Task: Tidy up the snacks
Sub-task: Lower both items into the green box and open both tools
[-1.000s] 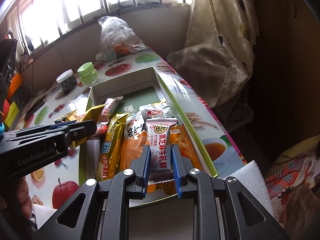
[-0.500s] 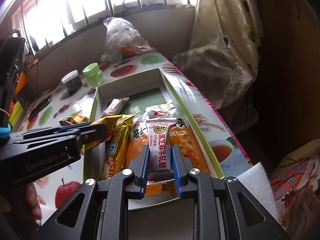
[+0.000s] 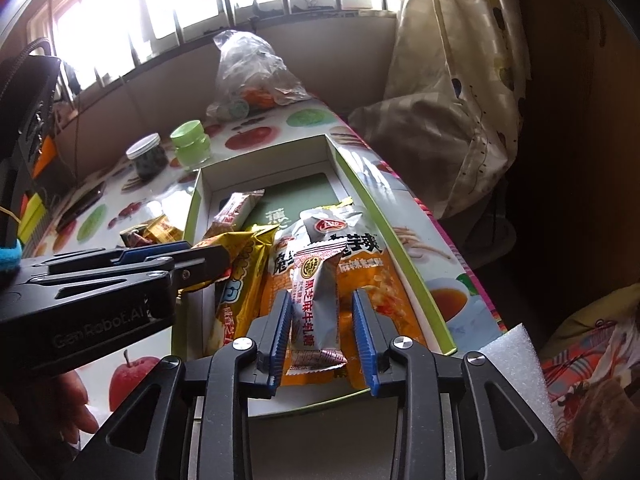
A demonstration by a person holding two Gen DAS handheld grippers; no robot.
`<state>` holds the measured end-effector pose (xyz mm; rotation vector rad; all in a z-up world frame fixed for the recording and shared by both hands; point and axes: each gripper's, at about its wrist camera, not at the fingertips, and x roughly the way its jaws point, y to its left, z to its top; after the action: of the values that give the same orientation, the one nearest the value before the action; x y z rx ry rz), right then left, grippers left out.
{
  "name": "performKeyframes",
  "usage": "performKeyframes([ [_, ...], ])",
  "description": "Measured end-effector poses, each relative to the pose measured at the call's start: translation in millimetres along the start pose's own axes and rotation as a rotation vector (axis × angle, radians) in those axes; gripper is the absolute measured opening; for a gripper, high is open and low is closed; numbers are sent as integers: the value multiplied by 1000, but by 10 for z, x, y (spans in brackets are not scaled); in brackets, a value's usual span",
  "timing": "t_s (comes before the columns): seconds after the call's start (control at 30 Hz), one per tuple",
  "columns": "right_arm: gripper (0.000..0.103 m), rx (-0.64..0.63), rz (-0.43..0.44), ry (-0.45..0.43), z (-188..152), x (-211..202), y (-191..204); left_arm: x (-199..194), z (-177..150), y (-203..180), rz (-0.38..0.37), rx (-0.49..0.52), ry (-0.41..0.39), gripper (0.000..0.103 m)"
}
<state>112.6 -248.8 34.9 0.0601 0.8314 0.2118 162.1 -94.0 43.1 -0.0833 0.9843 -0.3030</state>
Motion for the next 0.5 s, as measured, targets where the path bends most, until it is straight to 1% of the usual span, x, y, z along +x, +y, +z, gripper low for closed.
performKeyframes([
  [0.37, 38, -2, -13, 4, -31, -40, 15, -110, -37, 7, 8, 0, -16, 39],
  [0.4, 39, -3, -15, 4, -31, -43, 21, -120, -42, 11, 9, 0, -18, 40],
  [0.43, 40, -5, -16, 3, -31, -50, 26, -134, -48, 14, 13, 1, -20, 45],
  [0.5, 41, -7, -18, 3, -31, -58, 37, -163, -58, 19, 15, 3, -27, 49],
])
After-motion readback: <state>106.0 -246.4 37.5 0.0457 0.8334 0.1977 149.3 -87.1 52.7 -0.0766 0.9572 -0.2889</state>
